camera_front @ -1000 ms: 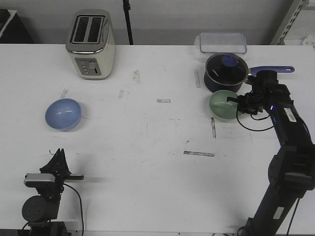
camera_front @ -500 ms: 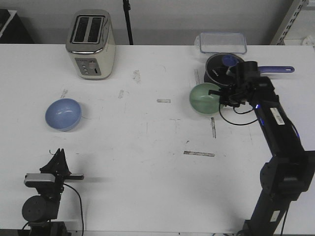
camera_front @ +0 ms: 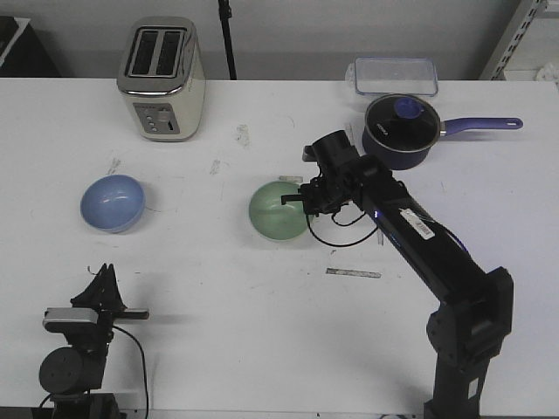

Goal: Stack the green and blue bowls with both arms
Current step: 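Drag the green bowl with the right gripper toward the table center, then open the right gripper and release the green bowl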

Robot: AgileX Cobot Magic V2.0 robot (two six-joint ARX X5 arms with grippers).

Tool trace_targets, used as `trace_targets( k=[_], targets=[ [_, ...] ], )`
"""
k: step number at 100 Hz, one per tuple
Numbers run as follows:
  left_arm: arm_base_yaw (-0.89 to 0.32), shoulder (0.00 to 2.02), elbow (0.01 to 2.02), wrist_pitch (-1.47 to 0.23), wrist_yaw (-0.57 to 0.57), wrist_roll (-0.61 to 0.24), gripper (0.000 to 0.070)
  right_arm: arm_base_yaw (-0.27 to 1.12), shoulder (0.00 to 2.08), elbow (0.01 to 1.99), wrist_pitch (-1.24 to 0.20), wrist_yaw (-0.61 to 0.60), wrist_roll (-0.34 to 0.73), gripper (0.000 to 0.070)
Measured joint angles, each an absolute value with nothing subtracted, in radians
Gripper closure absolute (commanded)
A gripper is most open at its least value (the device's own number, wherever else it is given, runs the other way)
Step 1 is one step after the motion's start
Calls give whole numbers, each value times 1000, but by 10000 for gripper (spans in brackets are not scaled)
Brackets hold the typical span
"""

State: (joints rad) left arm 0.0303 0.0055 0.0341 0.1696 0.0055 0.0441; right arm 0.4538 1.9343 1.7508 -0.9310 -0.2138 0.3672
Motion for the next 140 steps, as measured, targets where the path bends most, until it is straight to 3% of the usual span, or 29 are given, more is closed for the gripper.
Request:
trace_targets(
  k=[24,98,104,116,121,140],
  targets=[
    [30,5,34,170,6,44,656,480,1934,1643,-869,-209,387,690],
    [30,6,34,170,6,44,656,478,1934,1564,-764,-213,416,678],
    [30,6,34,169,6,44,656,478,1934,1564,-763,-213,416,614],
    [30,6,34,169,6,44,656,477,1917,1561,-750,-210,416,343],
    [30,6,34,170,6,44,656,477,1897,1560,-738,-210,416,265],
    [30,6,34,169,6,44,656,453,1790,1560,-703,-207,416,243]
  ],
)
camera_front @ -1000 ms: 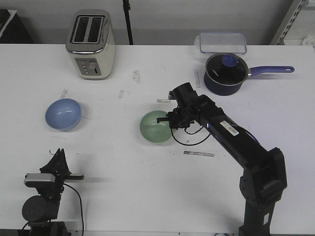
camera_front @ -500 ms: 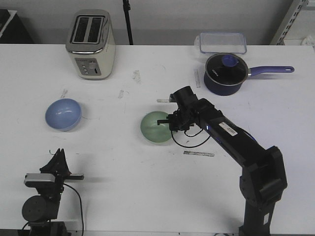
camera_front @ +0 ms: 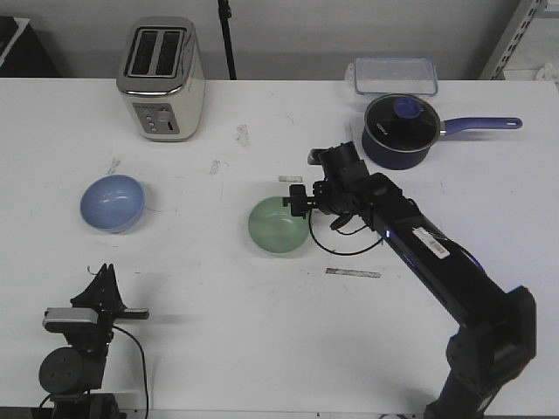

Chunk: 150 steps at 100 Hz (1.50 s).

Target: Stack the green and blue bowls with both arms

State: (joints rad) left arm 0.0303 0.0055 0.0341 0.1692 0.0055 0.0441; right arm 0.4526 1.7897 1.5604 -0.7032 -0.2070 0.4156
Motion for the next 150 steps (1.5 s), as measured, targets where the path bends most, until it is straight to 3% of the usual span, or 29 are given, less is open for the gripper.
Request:
trace_targets(
  k=[23,29,46,63,76,122,150],
  targets=[
    [30,6,34,170,6,44,656,402,1684,1523,-634,-153,293,269],
    [30,6,34,170,6,44,656,385,1632,1473,-580,-124,230,358],
    [30,6,34,170,6,44,656,304,1460,1273,-355,-104,28,700],
    [30,5,34,170,6,44,656,199,1274,1015,-102,-101,-79,699],
    [30,5,34,169,6,44,656,124,1117,854,-19,-101,-91,699],
    [30,6,34,170,6,44,656,-8,539,419,-3,-101,-10,699],
    [30,6,34,170,6,44,656,-7,254,355,-67,-101,-1,699]
  ],
)
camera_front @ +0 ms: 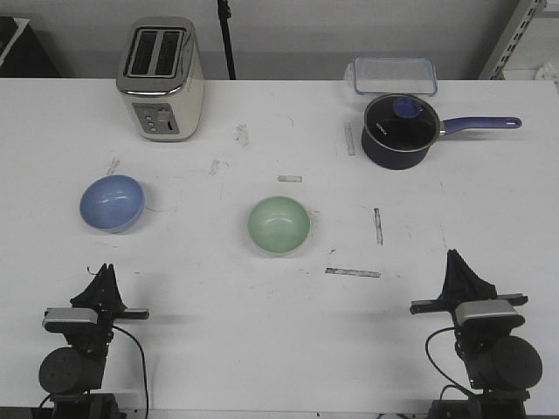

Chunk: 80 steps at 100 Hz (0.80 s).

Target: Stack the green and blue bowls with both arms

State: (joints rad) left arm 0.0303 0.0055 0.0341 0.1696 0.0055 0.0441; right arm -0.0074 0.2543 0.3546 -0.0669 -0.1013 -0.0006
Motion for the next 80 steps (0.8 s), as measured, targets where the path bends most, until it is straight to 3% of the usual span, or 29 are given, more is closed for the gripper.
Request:
trace_targets(
  k=[27,80],
  targets=[
    [30,6,34,170,6,44,656,-7,143,355,-96,-102,1,699],
    [30,6,34,170,6,44,656,-7,142,355,-100,-102,1,699]
  ],
)
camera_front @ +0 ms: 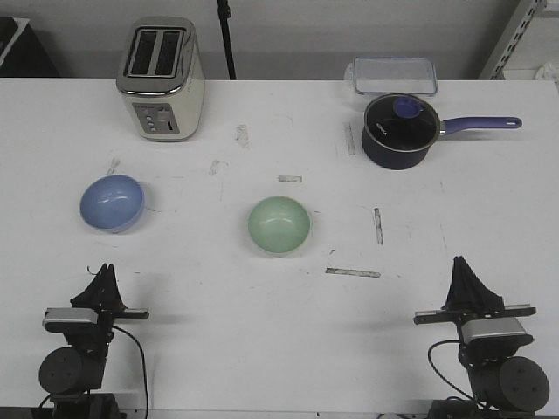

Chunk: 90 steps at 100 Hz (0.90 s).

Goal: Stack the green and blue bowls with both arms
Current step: 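Reach the left gripper forward to the light blue bowl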

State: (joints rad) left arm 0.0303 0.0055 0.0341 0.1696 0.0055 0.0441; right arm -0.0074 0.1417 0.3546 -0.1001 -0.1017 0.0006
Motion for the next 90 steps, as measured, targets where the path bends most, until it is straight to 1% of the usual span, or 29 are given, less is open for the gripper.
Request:
trace_targets(
  k=[29,47,55,74,90],
  targets=[
    [30,6,34,172,6,41,656,-7,142,355,-100,-102,1,699],
    [30,5,35,170,-2,-37,656,-7,142,355,-100,-102,1,699],
    [30,7,44,155,-4,-52,656,-7,142,355,-101,-102,1,699],
    [30,84,195,32,-31,-65,656,-7,142,355,-100,-102,1,699],
    [30,225,329,-52,-31,-66,656,-7,142,355,-100,-102,1,699]
  ],
)
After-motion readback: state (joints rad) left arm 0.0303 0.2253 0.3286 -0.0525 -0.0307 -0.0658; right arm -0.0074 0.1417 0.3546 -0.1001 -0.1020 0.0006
